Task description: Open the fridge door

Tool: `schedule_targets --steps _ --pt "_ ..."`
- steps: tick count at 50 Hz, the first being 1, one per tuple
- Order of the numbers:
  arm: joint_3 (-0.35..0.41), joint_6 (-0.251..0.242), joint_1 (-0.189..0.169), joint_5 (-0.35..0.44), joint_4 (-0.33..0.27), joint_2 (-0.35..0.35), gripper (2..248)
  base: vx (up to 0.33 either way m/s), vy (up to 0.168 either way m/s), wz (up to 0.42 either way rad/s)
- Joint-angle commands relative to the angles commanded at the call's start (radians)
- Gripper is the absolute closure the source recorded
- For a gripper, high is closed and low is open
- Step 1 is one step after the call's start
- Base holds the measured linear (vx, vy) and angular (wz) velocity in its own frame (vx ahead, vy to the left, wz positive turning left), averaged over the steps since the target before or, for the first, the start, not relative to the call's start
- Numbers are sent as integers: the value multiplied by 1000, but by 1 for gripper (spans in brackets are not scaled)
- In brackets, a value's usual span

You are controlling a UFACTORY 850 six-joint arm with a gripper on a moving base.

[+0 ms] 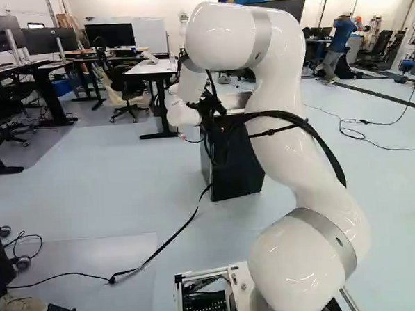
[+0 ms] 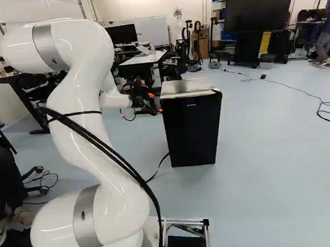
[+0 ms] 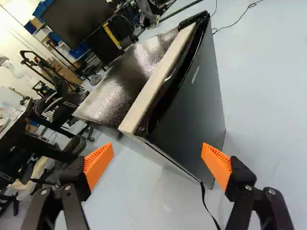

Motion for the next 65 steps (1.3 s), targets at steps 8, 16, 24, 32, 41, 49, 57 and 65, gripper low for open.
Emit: schedule_targets --steps 8,16,24,32,41,49,57,65 --pt "-3 0 -17 0 0 -2 3 0 0 0" --pt "-15 0 -25 0 0 -10 3 0 0 0" --pt "-27 0 -27 0 0 -18 3 0 0 0" --pt "-31 0 -28 0 0 -20 3 0 0 0" --pt "-31 -11 -28 0 0 -21 3 0 0 0" --pt "-31 -78 -28 0 0 -21 3 0 0 0" --pt "-31 -159 -28 0 0 -21 3 0 0 0" --pt "-31 -242 -28 0 0 -21 3 0 0 0"
